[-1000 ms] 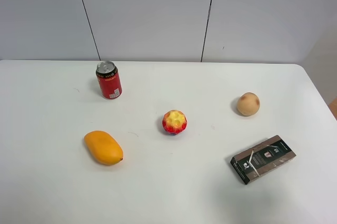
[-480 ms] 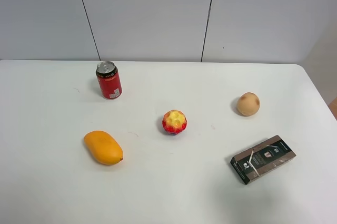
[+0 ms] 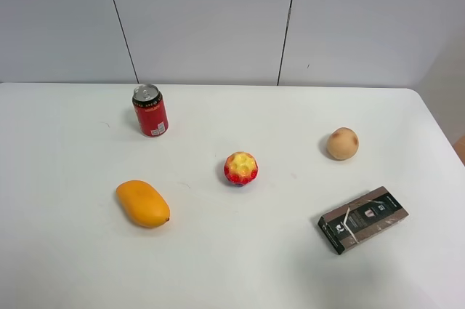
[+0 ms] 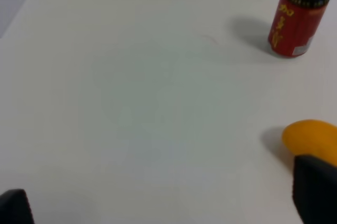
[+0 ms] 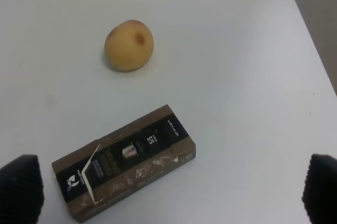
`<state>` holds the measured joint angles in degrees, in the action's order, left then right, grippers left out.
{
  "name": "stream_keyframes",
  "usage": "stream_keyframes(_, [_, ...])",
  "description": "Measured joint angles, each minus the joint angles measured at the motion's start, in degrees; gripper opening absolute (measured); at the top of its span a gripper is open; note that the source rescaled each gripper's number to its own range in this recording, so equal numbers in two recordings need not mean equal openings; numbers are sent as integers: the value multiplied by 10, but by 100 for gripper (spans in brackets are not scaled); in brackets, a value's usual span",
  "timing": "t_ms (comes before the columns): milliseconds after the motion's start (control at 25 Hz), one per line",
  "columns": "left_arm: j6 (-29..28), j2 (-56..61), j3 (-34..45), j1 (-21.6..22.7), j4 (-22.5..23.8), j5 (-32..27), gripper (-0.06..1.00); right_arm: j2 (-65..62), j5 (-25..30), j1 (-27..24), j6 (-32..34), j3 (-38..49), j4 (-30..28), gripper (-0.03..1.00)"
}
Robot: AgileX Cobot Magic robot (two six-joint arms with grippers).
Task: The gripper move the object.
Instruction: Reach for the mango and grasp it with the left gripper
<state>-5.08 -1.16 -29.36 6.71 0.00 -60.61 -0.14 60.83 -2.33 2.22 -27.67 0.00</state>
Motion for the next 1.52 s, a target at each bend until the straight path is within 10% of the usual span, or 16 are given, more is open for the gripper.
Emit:
stream_keyframes(360, [-161, -222, -92, 0, -38, -5, 100, 0, 0, 0, 0, 0, 0, 100])
stream_keyframes(640, [6, -451, -205, -18, -42, -11, 100, 0, 0, 0, 0, 0, 0, 100])
stream_keyframes(1120, [189, -570, -221, -298, -37, 7, 100, 0, 0, 0, 0, 0, 0, 100])
stream_keyframes(1320, [111, -630, -221, -349, -40, 57, 100, 0, 0, 0, 0, 0, 0, 100])
stream_keyframes(1520, [-87, -701, -221, -355, -38, 97, 100, 0, 0, 0, 0, 0, 0, 100])
